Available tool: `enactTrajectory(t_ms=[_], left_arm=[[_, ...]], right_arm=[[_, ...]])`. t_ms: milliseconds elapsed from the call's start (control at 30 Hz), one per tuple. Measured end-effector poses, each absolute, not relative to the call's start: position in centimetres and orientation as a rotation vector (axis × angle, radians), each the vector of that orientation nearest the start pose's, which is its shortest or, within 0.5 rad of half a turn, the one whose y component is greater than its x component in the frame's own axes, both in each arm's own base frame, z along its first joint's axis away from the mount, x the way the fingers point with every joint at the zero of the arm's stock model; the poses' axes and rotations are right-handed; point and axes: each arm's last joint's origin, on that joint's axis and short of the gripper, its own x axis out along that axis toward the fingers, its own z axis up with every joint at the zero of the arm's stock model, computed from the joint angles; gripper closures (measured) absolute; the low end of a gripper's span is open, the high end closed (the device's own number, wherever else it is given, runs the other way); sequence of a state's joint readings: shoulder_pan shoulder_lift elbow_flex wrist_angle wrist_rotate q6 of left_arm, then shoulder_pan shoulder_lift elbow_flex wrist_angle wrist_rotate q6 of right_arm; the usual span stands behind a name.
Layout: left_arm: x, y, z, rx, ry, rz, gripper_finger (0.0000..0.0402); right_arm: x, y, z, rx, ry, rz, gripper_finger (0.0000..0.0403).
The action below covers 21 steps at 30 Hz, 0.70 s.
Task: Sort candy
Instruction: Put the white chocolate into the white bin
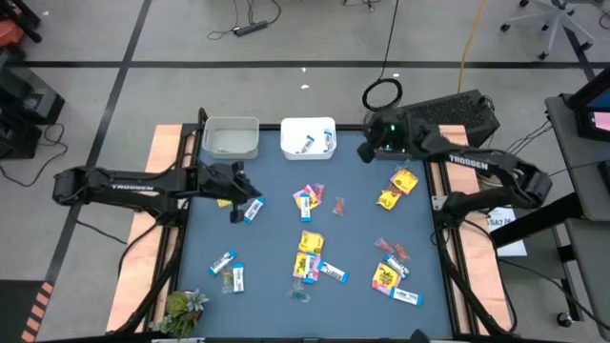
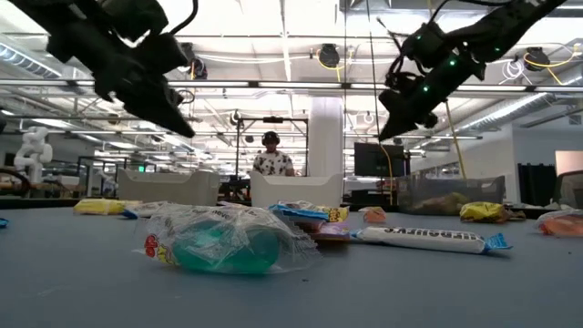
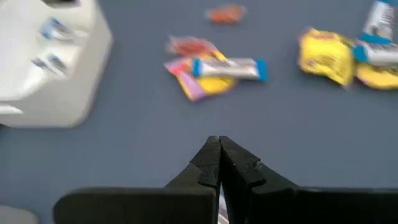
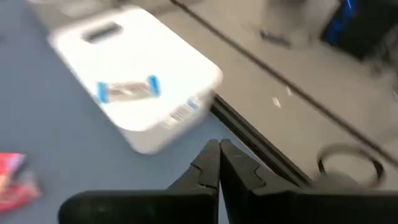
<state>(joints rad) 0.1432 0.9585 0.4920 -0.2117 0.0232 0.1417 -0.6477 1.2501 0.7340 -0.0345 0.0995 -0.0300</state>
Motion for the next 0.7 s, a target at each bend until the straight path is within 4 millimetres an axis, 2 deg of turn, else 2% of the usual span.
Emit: enactTrajectory(t_ms=[267,467,700], left_arm=[[18.2,-0.8,19.9,-0.048,0.813,-0.028,0.0398],[17.3,-2.8,19.6,-0.147,0.925,-0.008,0.0399],[15.4,-4.6,18.7,-0.296,1.112,0.056,0.0398]], right_arm=[[22.1,-11.7,22.2,0.077,0.437,-0.576,0.0403],[23.1,-8.9,22.0,0.042,0.414,-0.552,0.0403],[23.9,-6.8,22.2,0.015,0.384,-0.489,0.0403]])
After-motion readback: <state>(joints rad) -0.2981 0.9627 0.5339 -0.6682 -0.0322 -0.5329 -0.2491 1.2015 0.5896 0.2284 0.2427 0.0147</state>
